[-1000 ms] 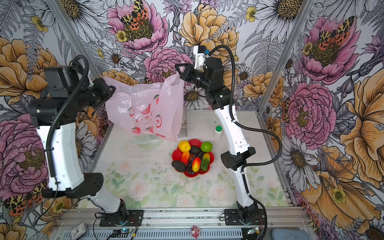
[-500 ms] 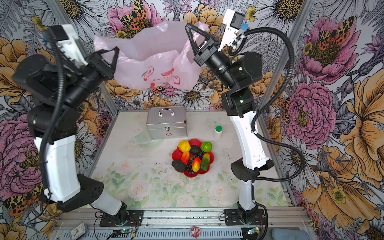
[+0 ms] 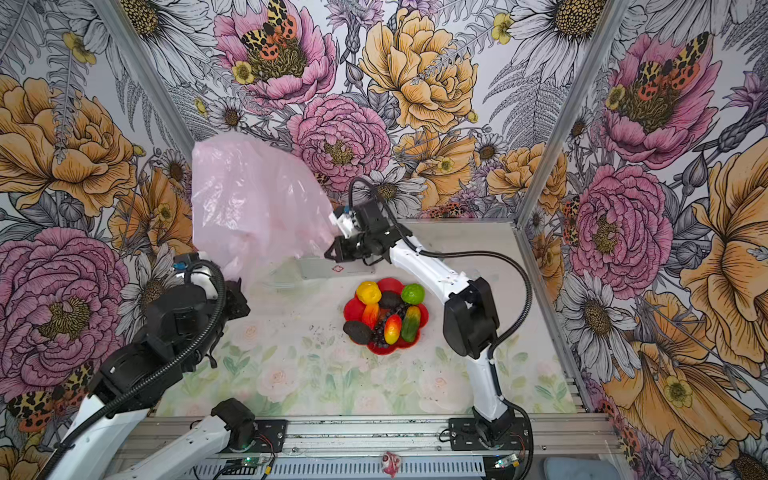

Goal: Place the fruits into the plastic bag
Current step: Shake the plastic bag at the middle-left of the table.

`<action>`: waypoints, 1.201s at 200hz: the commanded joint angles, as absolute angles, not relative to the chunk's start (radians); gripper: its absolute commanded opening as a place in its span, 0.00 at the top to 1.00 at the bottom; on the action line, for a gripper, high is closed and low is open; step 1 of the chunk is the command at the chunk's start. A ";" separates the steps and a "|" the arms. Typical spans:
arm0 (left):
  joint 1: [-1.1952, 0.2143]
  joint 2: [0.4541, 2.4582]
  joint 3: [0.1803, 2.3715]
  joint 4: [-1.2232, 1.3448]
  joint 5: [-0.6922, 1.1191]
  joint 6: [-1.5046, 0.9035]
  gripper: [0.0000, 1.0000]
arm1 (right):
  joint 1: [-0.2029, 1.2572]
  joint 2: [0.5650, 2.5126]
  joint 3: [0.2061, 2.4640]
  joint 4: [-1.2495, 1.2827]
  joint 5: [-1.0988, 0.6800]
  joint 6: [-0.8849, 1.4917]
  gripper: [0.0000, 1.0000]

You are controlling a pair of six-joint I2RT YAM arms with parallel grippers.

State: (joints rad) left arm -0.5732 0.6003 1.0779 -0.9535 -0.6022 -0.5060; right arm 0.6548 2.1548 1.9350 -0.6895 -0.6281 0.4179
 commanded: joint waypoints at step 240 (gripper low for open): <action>-0.556 0.617 1.019 -1.020 -0.295 -0.723 0.98 | 0.515 1.652 1.631 -0.773 -0.475 0.558 0.35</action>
State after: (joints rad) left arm -0.5659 0.6304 1.0317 -1.0401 -0.3550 -0.7170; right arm 0.5255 1.7885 1.6787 -0.7555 -0.4862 0.5137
